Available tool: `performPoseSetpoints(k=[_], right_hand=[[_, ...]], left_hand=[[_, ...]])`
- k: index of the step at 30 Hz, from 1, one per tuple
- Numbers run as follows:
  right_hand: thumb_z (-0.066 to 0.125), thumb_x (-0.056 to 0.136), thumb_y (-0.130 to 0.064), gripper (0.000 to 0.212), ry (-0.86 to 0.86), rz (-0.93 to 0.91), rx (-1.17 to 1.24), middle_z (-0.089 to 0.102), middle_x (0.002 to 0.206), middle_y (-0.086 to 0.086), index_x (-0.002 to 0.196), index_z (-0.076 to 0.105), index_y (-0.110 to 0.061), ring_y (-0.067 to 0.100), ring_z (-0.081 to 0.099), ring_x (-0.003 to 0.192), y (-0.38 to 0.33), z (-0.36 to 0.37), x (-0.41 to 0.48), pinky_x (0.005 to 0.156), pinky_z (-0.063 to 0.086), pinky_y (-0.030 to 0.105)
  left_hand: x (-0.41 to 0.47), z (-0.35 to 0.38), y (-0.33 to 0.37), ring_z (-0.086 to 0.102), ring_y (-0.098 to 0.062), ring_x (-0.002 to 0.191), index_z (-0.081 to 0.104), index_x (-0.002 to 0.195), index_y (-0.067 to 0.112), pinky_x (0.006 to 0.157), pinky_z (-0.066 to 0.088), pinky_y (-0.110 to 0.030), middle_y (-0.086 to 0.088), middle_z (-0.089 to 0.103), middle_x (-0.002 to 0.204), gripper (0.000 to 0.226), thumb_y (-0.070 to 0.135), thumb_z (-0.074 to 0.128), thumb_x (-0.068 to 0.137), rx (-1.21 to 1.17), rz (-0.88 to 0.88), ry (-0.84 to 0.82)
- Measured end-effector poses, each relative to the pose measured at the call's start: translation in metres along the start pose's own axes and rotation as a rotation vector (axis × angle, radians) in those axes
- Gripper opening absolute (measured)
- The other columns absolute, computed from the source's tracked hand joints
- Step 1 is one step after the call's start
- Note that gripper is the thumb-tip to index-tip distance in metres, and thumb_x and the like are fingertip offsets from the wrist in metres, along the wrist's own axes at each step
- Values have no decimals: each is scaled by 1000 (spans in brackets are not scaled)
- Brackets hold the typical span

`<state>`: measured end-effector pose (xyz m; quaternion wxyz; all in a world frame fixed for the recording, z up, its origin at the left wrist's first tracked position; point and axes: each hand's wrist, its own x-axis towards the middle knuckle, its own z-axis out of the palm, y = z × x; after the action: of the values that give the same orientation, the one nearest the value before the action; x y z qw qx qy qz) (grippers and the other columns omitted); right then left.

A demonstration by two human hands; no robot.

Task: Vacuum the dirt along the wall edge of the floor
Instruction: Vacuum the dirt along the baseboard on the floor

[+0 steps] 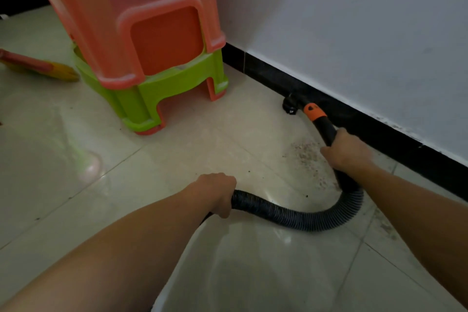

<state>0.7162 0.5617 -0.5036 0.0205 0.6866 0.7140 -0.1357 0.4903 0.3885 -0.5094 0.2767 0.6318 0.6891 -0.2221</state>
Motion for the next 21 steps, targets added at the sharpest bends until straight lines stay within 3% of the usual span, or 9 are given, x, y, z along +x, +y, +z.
performPoseSetpoints(k=[4, 8, 15, 21], right_hand=[[61, 88, -25, 38, 54, -124, -101, 56, 91, 11, 119, 44, -11, 27, 51, 73, -61, -10, 22, 65, 39, 36], [63, 88, -18, 38, 39, -137, -140, 45, 74, 6, 121, 44, -11, 19, 43, 58, -87, -9, 25, 55, 34, 33], [61, 90, -23, 34, 4, -32, -136, 46, 76, 4, 117, 42, -13, 18, 46, 59, -1, -20, 1, 50, 32, 29], [63, 88, -32, 40, -58, 87, -76, 53, 82, 5, 118, 44, -15, 19, 54, 66, 79, -30, -25, 53, 40, 29]], left_hand=[[1, 8, -17, 52, -22, 85, 47, 117, 13, 73, 47, -32, -4, 48, 96, 44, 27, 71, 83, -85, -57, -19], [5, 12, -29, 53, -23, 87, 44, 108, 16, 75, 49, -33, -3, 48, 97, 41, 27, 72, 81, -143, -97, -53], [13, 1, 9, 57, -22, 86, 45, 99, 19, 68, 47, -32, -1, 51, 90, 40, 27, 76, 74, -112, 18, -33], [6, -10, 50, 60, -24, 87, 48, 99, 18, 70, 50, -35, -4, 55, 94, 38, 25, 76, 74, -13, 129, -22]])
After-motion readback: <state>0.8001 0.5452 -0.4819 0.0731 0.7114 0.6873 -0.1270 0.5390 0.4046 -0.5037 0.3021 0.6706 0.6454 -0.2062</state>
